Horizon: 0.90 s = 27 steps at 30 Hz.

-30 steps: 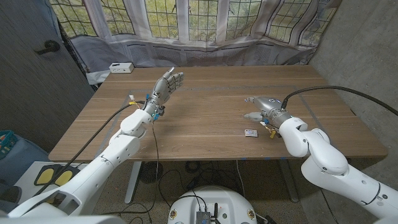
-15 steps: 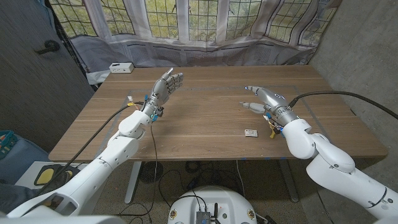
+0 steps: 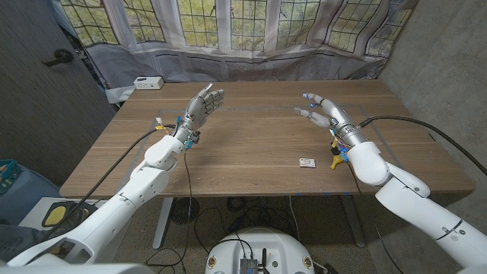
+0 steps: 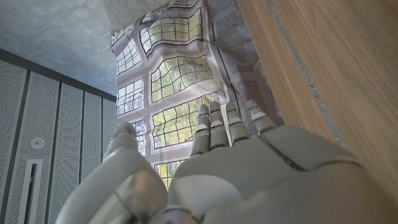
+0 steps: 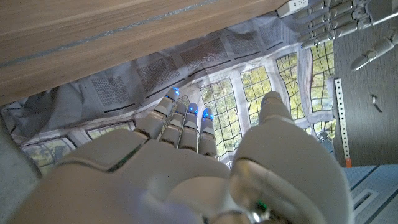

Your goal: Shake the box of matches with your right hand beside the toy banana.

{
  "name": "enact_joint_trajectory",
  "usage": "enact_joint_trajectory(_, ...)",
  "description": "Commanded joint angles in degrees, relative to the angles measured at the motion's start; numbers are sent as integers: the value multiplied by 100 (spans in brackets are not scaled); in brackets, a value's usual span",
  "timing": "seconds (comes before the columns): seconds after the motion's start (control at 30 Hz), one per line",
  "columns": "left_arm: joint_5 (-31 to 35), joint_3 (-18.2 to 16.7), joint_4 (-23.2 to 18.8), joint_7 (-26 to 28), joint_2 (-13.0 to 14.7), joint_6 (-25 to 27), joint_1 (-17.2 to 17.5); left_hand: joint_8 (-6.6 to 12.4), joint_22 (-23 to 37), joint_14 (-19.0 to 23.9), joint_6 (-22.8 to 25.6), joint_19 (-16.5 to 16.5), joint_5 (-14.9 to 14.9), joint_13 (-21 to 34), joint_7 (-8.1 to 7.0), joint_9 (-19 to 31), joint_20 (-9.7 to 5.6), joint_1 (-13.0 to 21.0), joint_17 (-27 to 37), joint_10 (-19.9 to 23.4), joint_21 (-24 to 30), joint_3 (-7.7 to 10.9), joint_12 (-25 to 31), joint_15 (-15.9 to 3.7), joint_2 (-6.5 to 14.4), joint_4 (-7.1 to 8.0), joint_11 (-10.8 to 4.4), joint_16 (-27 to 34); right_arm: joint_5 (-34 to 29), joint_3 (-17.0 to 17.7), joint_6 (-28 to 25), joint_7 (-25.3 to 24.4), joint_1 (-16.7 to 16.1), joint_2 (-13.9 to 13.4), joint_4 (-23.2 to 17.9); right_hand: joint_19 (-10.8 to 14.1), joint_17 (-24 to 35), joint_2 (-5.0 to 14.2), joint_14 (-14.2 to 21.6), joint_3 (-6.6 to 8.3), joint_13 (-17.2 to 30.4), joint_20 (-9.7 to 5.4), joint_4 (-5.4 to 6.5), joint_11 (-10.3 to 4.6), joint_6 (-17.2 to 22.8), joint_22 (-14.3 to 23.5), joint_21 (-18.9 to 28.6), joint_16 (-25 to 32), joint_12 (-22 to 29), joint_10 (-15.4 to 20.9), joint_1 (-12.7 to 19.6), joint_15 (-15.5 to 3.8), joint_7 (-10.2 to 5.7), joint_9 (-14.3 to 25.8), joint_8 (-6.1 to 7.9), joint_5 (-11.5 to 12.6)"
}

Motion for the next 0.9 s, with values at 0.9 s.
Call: enact_joint_trajectory(0.9,-102,3,307,-42,-62,118,-102,-111,23,-228,-476,-54,-6,17,-48,19,25,11,15,-358,5,54,-113,8,-26,2,63,-44,4097,-509,2834,1337,1305,1232,3024,-253,41,-82,-159,-239,-4,101,261,126,-123,18,34,78,46,-115,-745,127,-52,-2,24,-11)
